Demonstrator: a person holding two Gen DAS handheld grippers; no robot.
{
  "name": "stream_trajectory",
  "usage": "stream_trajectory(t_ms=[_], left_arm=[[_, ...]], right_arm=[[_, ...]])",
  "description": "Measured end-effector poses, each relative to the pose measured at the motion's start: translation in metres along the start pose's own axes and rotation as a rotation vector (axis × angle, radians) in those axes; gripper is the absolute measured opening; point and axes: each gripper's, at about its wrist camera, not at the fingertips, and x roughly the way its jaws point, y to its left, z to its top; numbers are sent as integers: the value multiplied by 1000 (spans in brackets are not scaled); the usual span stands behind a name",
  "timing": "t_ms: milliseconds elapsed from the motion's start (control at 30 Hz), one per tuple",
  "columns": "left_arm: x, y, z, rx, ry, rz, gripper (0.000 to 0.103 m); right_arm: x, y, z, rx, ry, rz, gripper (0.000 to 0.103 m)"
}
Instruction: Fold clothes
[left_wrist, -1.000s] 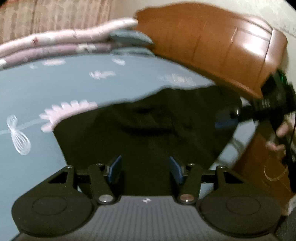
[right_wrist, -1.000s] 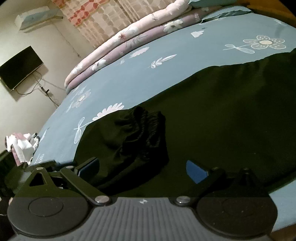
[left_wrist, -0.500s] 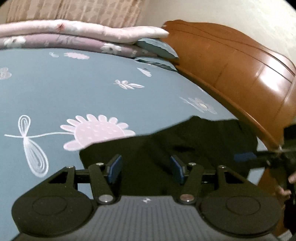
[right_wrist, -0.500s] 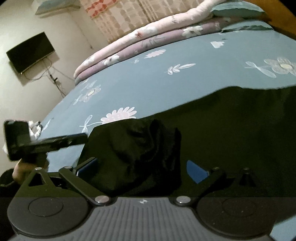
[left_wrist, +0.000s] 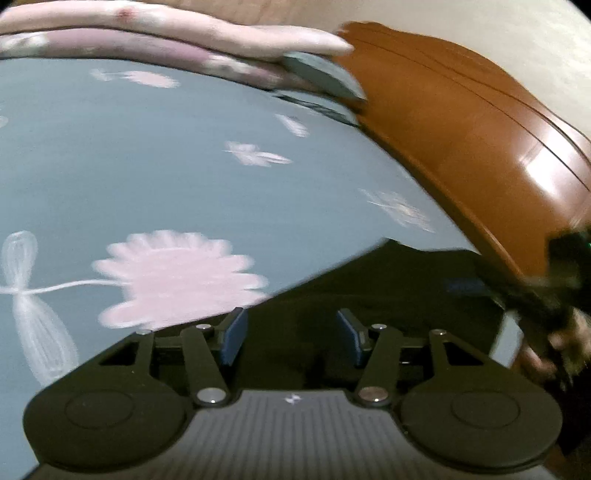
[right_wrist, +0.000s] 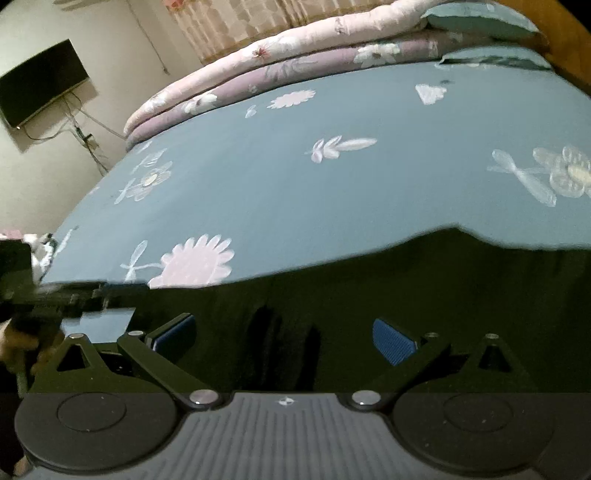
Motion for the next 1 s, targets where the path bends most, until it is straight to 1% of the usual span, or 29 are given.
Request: stream_trajectory(t_ms=[33, 67, 100, 133, 167, 267, 300, 333, 367, 433, 500, 567, 633, 700, 767, 833, 867, 933, 1000], left_arm=[[7, -7, -1, 10, 10, -35, 53], [15, -14, -2, 21, 20, -60, 55], [23, -19, -4, 31, 36, -73, 57], [34, -21, -7, 39, 67, -50, 56], [44, -22, -8, 37, 94, -32, 54], [61, -16, -3, -35, 138, -21, 52], [61, -19, 4, -34, 142, -35, 53], [60, -24, 11, -29, 143, -52, 53], [60, -30, 19, -12, 146, -75, 56], [66, -42, 26, 3, 178, -112, 59], [81, -49, 28, -4, 232, -136, 59], [103, -53, 24, -21, 289, -131, 58], [113, -59, 24, -19, 315, -103, 58], [107, -65, 29, -3, 315, -113, 58], [95, -69, 34, 17, 310, -124, 60], [79, -68, 36, 26, 318, -108, 60], [70, -68, 34, 29, 331, -107, 59], [57, -69, 24, 16, 372, -134, 59], [52, -71, 13, -16, 416, -169, 59]], right_arm=[[0, -2, 7, 0, 1, -6, 103], [0, -4, 13, 4, -3, -7, 103], [-1, -7, 19, 7, -7, -8, 103], [-2, -10, 25, 11, -11, -8, 103], [-3, -13, 31, 15, -15, -10, 103], [-10, -23, 45, 3, -25, -30, 103], [-13, -27, 50, -5, -29, -42, 103], [-17, -32, 54, -12, -31, -57, 103], [-21, -37, 58, -19, -32, -74, 103], [-31, -48, 65, -27, -34, -129, 103], [-46, -61, 71, -27, -40, -186, 103], [-60, -73, 73, -13, -48, -226, 103], [-71, -85, 72, 5, -52, -251, 103], [-82, -96, 70, 23, -55, -275, 103], [-83, -104, 63, 12, -34, -286, 103], [-86, -109, 57, -16, -16, -305, 103], [-87, -111, 55, -29, -8, -319, 103], [-91, -118, 54, -30, 4, -340, 103], [-95, -125, 56, -2, -12, -341, 103]])
